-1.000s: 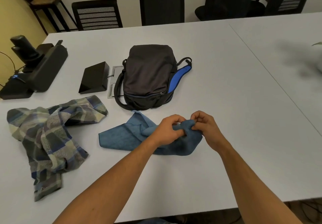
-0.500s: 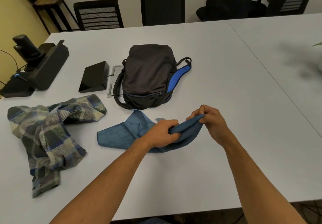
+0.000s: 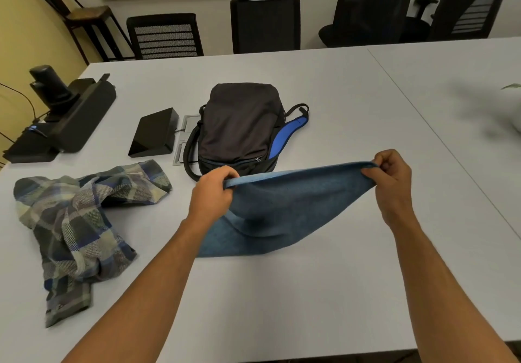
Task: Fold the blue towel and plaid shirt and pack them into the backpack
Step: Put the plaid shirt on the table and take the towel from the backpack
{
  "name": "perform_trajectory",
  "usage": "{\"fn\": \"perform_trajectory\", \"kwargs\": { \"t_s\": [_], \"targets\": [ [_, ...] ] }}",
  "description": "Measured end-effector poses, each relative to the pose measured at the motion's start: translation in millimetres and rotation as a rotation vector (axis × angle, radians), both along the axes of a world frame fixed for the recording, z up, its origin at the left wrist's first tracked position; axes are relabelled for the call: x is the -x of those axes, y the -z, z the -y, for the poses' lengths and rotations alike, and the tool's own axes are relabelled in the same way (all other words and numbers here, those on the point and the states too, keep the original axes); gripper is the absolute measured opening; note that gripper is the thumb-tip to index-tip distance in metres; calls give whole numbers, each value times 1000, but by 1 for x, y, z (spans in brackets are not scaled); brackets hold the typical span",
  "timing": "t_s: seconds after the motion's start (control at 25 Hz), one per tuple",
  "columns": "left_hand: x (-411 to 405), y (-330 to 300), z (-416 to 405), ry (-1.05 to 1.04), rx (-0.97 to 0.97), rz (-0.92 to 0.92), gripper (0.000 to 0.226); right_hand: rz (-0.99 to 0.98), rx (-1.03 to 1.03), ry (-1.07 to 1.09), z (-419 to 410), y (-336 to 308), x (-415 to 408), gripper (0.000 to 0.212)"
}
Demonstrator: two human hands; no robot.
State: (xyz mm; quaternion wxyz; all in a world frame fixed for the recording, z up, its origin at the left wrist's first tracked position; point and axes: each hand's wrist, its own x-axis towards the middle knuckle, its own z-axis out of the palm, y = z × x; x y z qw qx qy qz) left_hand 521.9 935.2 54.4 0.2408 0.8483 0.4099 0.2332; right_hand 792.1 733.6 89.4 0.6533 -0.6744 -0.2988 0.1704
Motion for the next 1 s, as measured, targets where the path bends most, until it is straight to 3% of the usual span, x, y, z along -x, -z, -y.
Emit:
{"fn": "perform_trajectory", "kwargs": {
  "t_s": [0.2, 0.32, 0.48, 0.6, 0.68, 0.88, 1.0],
  "targets": [
    [5, -32, -10, -55, 24, 253, 16, -3, -32, 238, 4, -17, -1, 28],
    [5, -54, -5, -17, 115, 393, 21, 73, 93, 350, 0, -22, 11, 22],
    [2, -70, 6, 114, 121, 403, 32, 327, 289, 126, -14, -21, 57, 43],
    [-3, -77, 18, 220, 139, 394, 29, 425, 252, -249, -28, -20, 108, 51],
    [-4, -77, 26, 253, 172, 383, 30, 437, 186, -360, -39, -17, 139, 51],
    [6, -75, 35, 284, 289, 370, 31, 478, 12, -142, -57, -14, 171, 18],
    [16, -70, 39, 327, 353, 416, 29, 409, -14, -110, -56, -14, 177, 13]
  ]
}}
